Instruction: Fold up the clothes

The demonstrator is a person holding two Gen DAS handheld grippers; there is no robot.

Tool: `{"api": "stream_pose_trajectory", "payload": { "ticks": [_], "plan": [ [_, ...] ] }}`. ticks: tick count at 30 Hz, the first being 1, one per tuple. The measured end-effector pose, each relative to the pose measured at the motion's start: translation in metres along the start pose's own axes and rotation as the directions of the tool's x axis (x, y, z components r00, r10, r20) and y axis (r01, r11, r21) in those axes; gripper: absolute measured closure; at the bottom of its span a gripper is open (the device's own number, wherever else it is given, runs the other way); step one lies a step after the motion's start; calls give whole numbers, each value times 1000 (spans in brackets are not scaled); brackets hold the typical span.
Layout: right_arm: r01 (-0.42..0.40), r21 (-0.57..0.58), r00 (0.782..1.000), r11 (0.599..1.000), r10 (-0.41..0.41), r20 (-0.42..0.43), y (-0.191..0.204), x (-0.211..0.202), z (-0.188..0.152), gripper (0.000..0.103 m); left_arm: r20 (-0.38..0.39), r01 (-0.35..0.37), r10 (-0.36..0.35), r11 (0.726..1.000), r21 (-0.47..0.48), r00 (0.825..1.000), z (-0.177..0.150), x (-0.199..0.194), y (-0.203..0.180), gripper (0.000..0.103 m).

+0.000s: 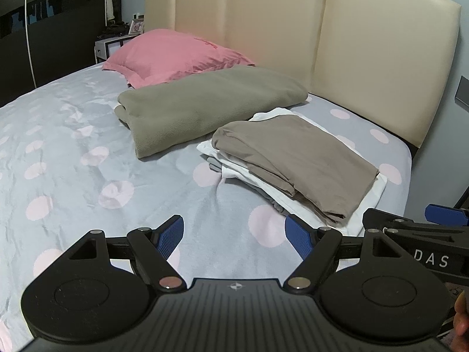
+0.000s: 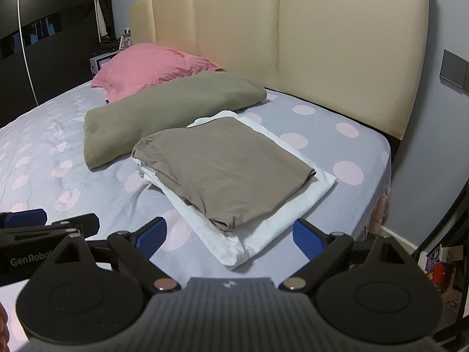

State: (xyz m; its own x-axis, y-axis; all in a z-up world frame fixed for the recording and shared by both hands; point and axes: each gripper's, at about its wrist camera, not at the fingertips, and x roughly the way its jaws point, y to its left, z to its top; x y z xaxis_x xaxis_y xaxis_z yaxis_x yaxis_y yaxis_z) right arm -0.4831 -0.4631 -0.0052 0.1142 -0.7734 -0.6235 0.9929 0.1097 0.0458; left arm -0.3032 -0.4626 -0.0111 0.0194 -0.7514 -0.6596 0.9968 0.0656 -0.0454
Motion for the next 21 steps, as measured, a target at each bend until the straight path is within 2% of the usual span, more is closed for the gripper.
{"api": "stream_pose_trajectory", "payload": {
  "ticks": [6, 9, 21],
  "plan": [
    [-3, 6, 1000, 1000, 3, -1, -1, 0, 0, 9, 11, -9, 9, 1000, -3, 1000, -1, -1, 3, 19],
    [-4, 11, 1000, 1000, 4, -1, -1, 0, 0, 9, 15, 4, -4, 1000, -5, 1000, -2, -1, 5, 18],
    [-8, 2, 1000, 1000, 8, 1, 0, -1, -1, 9, 26, -36, 36, 999, 20, 999, -2, -5, 1, 18]
  ]
}}
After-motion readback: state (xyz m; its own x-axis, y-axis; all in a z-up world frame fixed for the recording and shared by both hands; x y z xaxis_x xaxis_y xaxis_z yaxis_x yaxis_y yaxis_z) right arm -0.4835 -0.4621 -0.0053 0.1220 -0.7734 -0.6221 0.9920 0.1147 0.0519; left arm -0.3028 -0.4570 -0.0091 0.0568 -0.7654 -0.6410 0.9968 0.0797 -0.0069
